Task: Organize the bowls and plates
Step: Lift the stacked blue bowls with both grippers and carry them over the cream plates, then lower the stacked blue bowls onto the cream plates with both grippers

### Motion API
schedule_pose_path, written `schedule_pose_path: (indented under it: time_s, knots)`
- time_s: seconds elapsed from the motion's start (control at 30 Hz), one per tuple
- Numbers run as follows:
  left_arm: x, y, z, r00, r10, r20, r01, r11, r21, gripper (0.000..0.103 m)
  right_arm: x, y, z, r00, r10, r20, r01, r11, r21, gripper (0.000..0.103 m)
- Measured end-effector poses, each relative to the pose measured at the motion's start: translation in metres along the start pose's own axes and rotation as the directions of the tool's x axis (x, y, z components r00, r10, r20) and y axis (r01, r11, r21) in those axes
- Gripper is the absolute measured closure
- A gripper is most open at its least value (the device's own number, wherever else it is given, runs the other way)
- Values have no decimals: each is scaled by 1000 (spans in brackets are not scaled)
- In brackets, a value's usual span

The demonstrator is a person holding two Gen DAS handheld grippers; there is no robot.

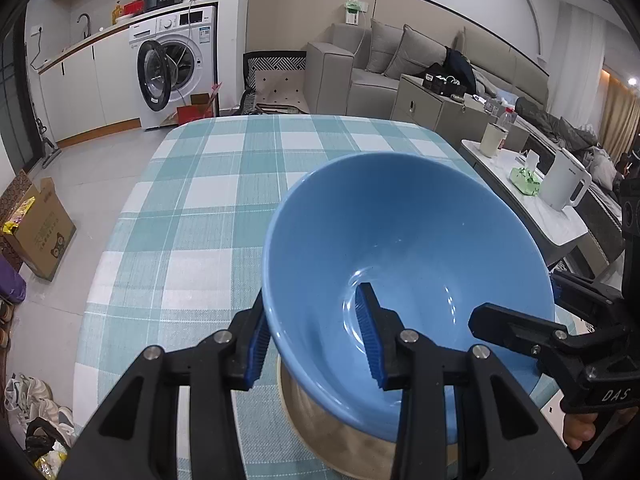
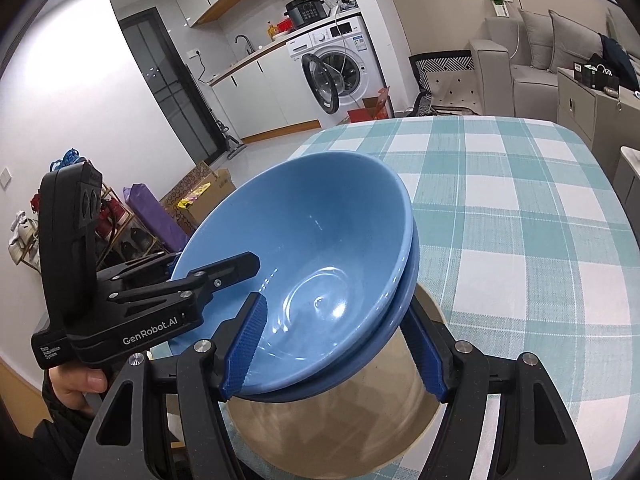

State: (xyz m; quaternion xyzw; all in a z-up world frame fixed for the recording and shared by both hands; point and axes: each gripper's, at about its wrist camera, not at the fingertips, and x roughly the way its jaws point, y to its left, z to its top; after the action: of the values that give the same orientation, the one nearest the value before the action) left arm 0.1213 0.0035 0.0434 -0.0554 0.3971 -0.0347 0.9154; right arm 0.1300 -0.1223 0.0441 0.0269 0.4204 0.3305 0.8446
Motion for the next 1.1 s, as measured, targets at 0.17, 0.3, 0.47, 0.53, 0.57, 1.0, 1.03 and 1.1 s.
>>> schedule_pose_path:
  time_s: [0.17, 0.3, 0.47, 0.53, 0.57, 1.0, 1.03, 1.1]
  knots:
    - [-1, 0, -2, 1000, -2, 0, 2, 1000, -1, 64, 2, 0, -4, 1000, -1, -14, 1, 1000, 0, 33]
    - [1, -2, -7, 1000, -4, -11, 4, 1000, 6, 63, 1, -1, -7, 1000, -11, -19, 11, 1000, 3, 33]
    - [4, -5, -11, 1000, -9, -24, 9, 1000, 15, 63, -1, -3, -10, 1000, -22, -19, 22, 1000, 8, 33]
    - [5, -4, -12, 999, -13, -31, 14, 1000, 11, 63, 1, -4, -10, 999, -24, -24, 24, 1000, 12, 33]
    - [5, -4, -12, 1000, -13, -28, 13, 1000, 10, 63, 1, -5, -11, 999, -24, -25, 24, 1000, 13, 33]
    - [9, -6, -13, 999, -25, -36, 26, 999, 22, 50, 2, -2, -11, 999, -26, -32, 26, 1000, -10, 33]
    - [9, -6, -13, 999, -29, -37, 30, 999, 20, 46, 1, -3, -10, 999, -24, -33, 24, 1000, -9, 31]
    - [9, -6, -13, 998, -44, -39, 44, 999, 15, 43, 2, -3, -10, 999, -9, -33, 8, 1000, -9, 29]
